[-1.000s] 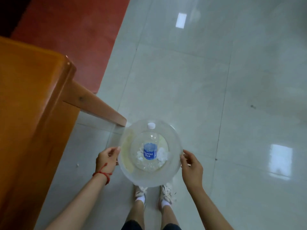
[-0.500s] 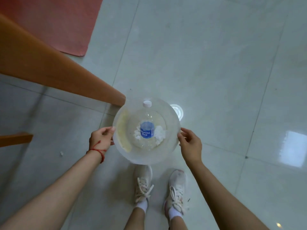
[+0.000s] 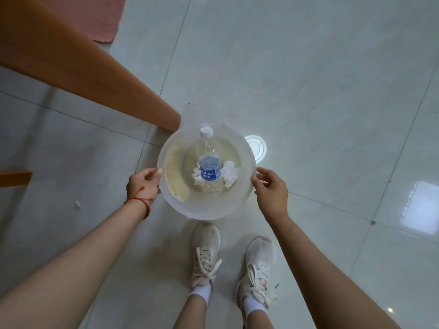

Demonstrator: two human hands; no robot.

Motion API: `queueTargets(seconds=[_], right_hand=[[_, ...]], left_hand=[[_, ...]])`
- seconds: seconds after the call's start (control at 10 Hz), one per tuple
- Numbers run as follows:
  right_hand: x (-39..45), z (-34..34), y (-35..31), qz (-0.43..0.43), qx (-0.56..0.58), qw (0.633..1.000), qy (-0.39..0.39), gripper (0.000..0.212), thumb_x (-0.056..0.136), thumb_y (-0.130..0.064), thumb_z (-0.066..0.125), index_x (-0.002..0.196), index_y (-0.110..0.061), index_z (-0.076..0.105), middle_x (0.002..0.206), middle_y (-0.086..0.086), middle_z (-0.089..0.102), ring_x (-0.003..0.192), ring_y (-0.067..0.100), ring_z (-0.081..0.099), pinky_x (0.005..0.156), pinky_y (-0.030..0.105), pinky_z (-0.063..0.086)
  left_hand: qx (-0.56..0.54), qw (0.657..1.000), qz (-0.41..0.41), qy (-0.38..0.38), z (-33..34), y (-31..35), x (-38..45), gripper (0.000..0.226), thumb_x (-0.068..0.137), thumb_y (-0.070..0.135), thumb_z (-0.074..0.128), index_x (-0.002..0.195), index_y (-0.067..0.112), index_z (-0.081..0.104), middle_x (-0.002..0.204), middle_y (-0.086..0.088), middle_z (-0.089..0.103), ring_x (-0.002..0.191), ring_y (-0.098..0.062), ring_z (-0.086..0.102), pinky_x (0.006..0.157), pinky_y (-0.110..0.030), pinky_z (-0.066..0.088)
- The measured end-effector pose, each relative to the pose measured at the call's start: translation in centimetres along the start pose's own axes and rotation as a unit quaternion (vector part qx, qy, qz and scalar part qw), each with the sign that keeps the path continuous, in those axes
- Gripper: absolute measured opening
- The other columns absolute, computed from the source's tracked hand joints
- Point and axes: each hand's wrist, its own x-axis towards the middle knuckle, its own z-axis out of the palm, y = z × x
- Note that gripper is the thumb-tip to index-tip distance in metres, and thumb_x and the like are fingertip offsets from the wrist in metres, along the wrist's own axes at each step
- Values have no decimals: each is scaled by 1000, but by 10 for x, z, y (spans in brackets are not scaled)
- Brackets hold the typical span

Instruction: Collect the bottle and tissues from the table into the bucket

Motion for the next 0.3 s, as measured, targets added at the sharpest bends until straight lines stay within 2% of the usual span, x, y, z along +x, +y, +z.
queueTargets(seconds=[0.1,0.2,0.3], right_hand=[[-1,-2,-3,-1,-16,1000,-12,28,86,-18,60,114,-15,61,94,0,65,84,18,62,88,41,53],[-4,-6,-10,4,-22,1000,-20,30,86,-19,59,115,-15,61,105,5,68,86,16,61,84,33,51],[-16,-15,-22,8,-32,999,-12,31,87,-21,58,117,-14,60,113,6,67,90,13,58,82,25,42]], left_hand=[[5,1000,1,-9,-2,2,-4,34,89,15,54,117,-3,57,117,-23,62,94,-28,59,85,-35,49],[14,1000,6,-6,-5,7,-11,38,88,19,56,120,-1,56,119,-20,62,100,-28,60,89,-36,49],[104,994,45,5,-11,17,-30,42,87,24,58,123,3,54,122,-17,61,114,-31,57,100,-36,42]])
